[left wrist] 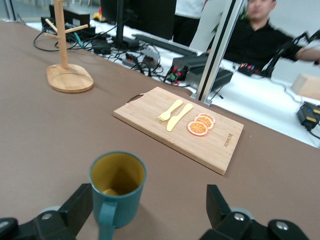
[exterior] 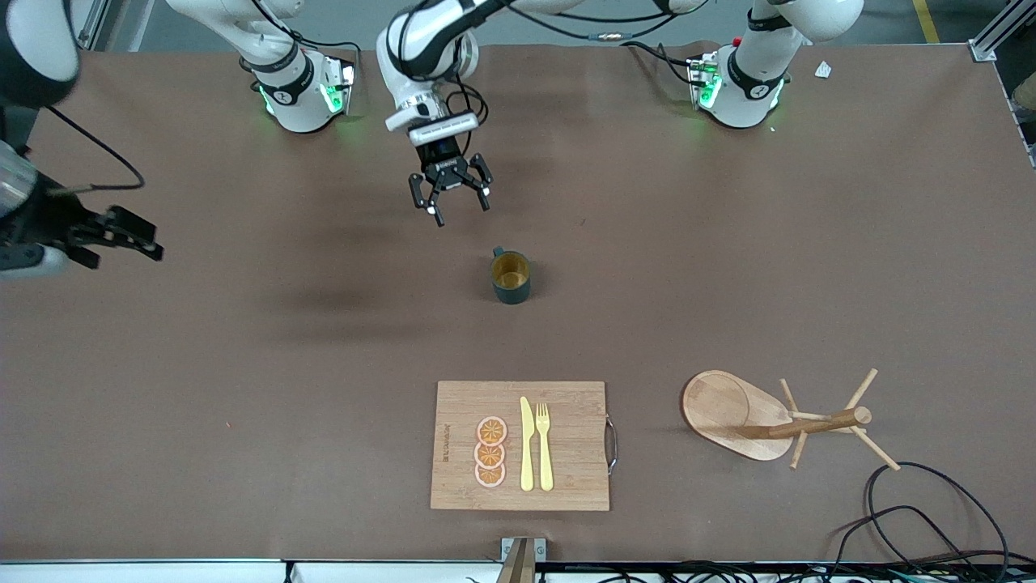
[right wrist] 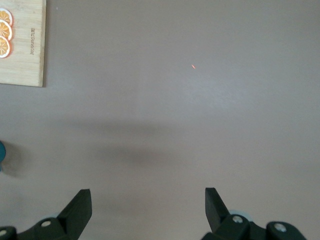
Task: Transfer cup from left to right arm and place
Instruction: 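Release the mug upright and raise the left gripper while the right gripper approaches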
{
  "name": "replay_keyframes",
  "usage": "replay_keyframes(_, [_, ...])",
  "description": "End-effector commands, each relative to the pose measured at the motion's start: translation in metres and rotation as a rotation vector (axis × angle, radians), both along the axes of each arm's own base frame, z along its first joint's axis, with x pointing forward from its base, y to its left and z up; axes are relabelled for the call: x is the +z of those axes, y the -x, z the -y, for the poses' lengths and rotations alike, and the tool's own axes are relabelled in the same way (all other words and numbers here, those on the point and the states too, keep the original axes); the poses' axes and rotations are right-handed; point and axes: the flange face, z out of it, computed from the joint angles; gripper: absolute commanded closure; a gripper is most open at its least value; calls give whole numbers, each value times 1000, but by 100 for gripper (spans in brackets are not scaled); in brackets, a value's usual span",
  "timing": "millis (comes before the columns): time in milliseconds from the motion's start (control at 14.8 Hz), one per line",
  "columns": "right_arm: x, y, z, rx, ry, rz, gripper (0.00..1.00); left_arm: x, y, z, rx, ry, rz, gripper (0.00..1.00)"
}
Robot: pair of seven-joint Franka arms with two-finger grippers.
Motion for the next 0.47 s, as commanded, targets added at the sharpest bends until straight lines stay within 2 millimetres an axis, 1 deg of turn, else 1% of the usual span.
replay_keyframes(0, [-24, 1, -36, -28, -17, 9, 0, 85, -14, -17, 39, 52, -114, 0])
replay_keyframes(135, [-39, -5, -72, -76, -24, 2, 0, 151, -29, -36, 31, 80, -207, 0])
replay_keyframes(202, [-47, -7, -90, -90, -26, 2, 0, 185, -39, -49, 12, 82, -268, 0])
replay_keyframes(269, [-54, -10, -105, -95, -29, 7, 0, 218, -49, -64, -13, 87, -329, 0])
replay_keyframes(404, [-72, -15, -132, -120, -33, 6, 0, 271, -83, -103, -29, 114, -412, 0])
